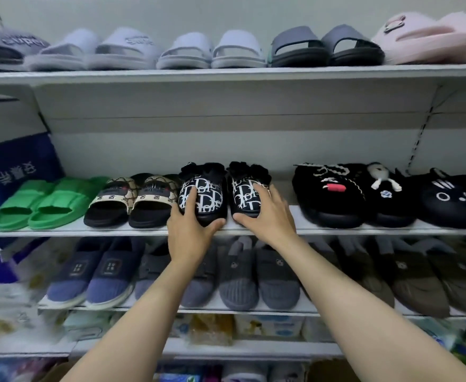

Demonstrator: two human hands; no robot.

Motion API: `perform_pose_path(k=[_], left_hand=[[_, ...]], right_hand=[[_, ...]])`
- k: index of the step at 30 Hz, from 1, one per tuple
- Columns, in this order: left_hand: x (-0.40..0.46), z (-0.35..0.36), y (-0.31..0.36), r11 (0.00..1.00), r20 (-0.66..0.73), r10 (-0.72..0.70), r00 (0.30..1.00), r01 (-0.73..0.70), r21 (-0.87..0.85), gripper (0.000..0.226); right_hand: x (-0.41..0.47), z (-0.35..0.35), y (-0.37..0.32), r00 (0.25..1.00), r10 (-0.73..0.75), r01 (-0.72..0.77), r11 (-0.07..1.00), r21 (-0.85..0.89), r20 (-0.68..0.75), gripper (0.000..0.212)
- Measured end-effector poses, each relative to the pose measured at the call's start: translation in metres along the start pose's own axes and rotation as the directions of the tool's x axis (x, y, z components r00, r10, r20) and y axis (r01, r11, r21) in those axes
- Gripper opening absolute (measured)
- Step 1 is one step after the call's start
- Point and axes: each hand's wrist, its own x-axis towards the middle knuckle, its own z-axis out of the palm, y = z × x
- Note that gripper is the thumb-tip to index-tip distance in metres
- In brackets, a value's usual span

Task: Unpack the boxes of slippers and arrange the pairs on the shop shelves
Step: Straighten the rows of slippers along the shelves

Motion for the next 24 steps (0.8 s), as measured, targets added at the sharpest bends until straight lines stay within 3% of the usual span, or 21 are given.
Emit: perform_pose_path(k=[5,24], left_hand=[[0.003,0.002,-0.004,0.998,0.012,-0.012,1.0,0.013,-0.061,0.107],[-0.019,0.028,0.023,0.991,-0.029,0.025,0.999,-0.029,-0.133,0.105]], right_hand=[[-0.002,0.006,-0.001,0.997,0.069,-0.07,0.998,-0.009,-0.046,0.099],[-0.02,-0.017,0.03,0.996,0.031,-0.04,0.993,-0.109,-0.087,0.097]])
